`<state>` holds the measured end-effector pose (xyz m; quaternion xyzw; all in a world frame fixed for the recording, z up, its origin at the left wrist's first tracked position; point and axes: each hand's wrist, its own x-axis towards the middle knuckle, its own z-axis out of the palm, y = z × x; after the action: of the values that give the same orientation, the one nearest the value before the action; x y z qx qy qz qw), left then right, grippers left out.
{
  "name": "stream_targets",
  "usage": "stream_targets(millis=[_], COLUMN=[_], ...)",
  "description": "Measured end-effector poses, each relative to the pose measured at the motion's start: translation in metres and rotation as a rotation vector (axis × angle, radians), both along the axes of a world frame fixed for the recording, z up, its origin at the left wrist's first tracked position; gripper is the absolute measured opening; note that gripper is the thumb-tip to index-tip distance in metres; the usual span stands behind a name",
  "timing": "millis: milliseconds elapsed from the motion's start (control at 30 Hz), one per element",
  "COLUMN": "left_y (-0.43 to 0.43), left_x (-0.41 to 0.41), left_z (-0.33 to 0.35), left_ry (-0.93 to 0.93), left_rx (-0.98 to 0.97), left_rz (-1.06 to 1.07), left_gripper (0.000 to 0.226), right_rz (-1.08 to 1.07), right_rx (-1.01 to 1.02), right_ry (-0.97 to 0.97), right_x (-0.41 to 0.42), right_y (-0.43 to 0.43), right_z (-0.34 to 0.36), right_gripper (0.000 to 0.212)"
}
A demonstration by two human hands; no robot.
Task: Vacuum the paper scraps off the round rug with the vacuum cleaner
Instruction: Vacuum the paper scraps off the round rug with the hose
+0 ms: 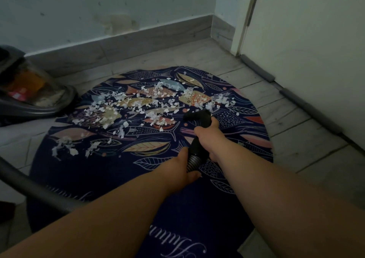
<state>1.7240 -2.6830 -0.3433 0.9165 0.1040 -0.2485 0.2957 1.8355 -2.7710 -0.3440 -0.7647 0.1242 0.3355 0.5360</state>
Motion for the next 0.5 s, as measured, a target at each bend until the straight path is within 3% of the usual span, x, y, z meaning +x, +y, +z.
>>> stream_targets(millis=[500], left_y=[-0.04], left_x=[0.003], left_z=[0.007], left_ry=[0.005], left_rx=[-0.057], left_rz=[-0.155], left_gripper=[0.079], right_rz=[-0.126], right_rx=[-0.141], right_ry=[-0.045], right_x=[-0.004], right_y=[-0.054], right_z=[0.005], right_gripper=[0.076])
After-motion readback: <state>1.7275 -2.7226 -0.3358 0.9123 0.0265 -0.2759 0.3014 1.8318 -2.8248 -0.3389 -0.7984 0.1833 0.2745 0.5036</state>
